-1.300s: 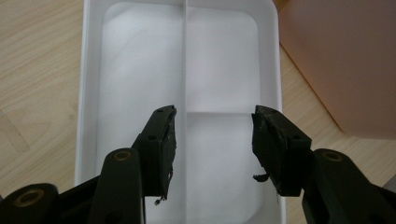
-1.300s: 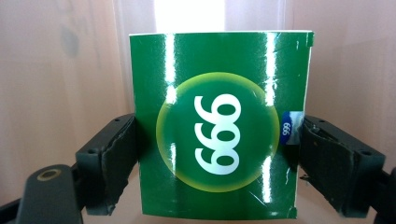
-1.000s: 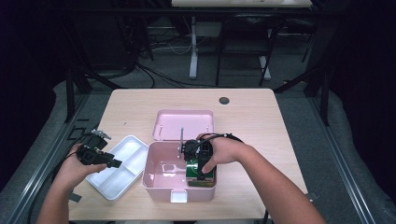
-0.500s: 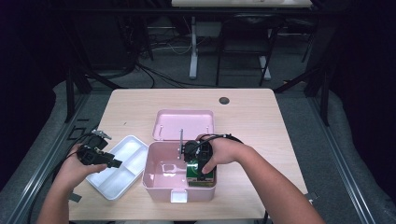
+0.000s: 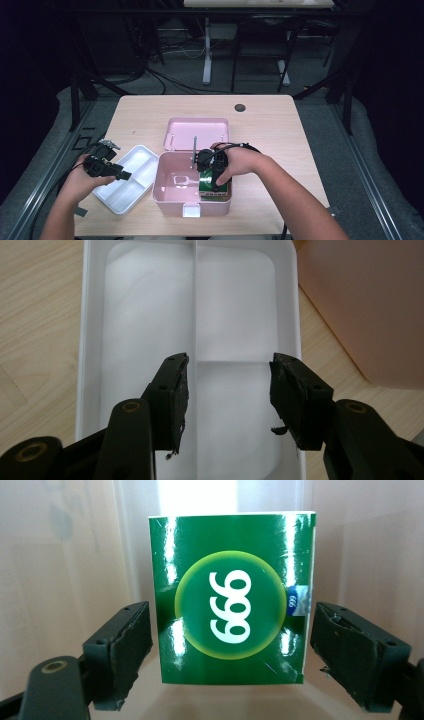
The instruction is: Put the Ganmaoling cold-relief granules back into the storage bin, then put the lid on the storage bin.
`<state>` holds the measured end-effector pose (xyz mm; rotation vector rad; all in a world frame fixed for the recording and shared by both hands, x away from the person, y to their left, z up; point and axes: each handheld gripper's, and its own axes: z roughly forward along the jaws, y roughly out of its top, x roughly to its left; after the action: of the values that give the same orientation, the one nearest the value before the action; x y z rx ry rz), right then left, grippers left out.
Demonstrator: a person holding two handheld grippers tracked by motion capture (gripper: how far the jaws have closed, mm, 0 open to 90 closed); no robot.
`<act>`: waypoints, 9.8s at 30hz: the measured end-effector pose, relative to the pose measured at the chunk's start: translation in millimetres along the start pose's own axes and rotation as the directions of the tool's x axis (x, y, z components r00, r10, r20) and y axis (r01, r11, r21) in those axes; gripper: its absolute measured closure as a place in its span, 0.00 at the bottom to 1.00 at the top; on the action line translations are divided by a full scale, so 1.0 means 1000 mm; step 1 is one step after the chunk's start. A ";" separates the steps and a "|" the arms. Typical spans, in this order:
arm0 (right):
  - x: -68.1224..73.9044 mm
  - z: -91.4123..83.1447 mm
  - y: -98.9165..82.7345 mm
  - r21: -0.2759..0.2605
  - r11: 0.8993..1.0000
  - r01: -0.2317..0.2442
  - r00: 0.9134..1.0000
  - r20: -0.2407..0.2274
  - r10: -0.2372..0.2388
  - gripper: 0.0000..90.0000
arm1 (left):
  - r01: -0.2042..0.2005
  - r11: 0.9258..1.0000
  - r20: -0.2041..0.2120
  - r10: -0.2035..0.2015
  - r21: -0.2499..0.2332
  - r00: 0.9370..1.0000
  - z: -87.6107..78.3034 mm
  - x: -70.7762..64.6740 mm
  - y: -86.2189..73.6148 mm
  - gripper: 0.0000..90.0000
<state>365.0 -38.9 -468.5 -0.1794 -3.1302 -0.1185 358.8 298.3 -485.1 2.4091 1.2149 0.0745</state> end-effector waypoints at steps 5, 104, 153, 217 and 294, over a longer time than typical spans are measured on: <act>0.002 -0.009 -0.001 -0.026 1.000 0.002 1.000 0.021 -0.001 0.20 | 0.003 1.000 0.001 -0.003 -0.003 1.000 0.000 0.000 0.000 0.55; 0.011 -0.031 -0.141 -0.456 0.727 -0.513 0.775 0.118 0.620 0.31 | 0.037 0.998 -0.111 -0.031 0.052 0.993 0.000 -0.008 0.010 0.64; 0.010 -0.021 -0.162 -0.480 0.675 -0.561 0.724 0.111 0.681 0.31 | 0.027 0.938 -0.089 0.004 0.346 0.996 0.065 0.011 0.020 0.95; 0.008 -0.016 -0.164 -0.481 0.663 -0.573 0.713 0.106 0.693 0.31 | 0.014 0.945 -0.106 0.022 0.326 0.994 -0.039 0.007 0.048 0.99; 0.007 -0.011 -0.164 -0.474 0.663 -0.579 0.720 0.085 0.689 0.31 | -0.633 0.722 0.133 0.624 0.278 0.770 -0.028 -0.161 0.137 0.99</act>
<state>339.5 -201.0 -469.4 -1.3931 -2.9869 -0.8138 356.3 112.5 -381.0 2.9901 0.3421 0.0542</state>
